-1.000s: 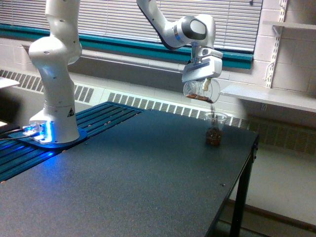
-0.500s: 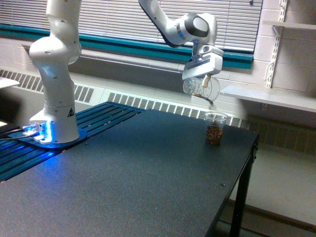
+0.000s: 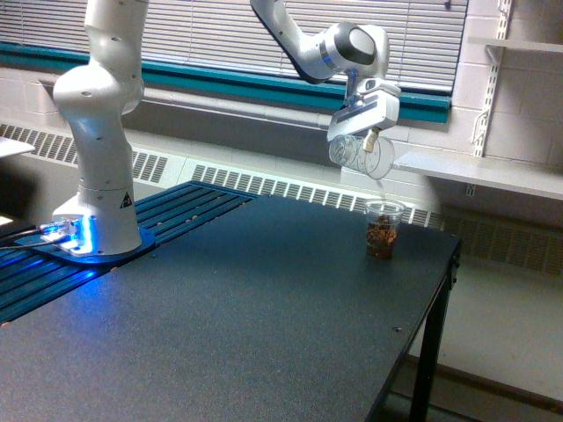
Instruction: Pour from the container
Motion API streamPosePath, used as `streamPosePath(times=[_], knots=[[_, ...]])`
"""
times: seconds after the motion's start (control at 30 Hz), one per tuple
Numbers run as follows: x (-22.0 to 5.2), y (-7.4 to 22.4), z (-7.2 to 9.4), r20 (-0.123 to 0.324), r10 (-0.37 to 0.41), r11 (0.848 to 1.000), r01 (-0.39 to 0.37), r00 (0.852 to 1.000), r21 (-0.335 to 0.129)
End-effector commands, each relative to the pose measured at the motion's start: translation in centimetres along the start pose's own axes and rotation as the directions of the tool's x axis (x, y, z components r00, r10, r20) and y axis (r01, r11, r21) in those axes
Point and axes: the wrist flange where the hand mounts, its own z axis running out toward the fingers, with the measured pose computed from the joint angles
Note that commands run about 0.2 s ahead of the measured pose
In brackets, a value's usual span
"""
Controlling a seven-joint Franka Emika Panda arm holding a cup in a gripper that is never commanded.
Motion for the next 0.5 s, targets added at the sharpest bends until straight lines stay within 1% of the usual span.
streamPosePath(times=[0.03,0.13,0.23,0.4,0.47,0.5], knots=[[0.46,-0.16,0.07,0.005,0.038,0.999,-0.038,0.999,-0.029],[0.58,-0.25,-0.04,0.005,0.042,0.998,-0.042,0.999,-0.039],[0.78,-0.16,0.00,0.006,0.048,0.998,-0.048,0.999,-0.036],[0.89,0.20,0.10,0.010,0.055,0.998,-0.055,0.998,-0.023],[1.07,0.66,0.28,0.019,0.053,0.999,-0.053,0.998,-0.005],[1.03,0.75,0.25,0.018,0.056,0.998,-0.056,0.998,-0.004]])
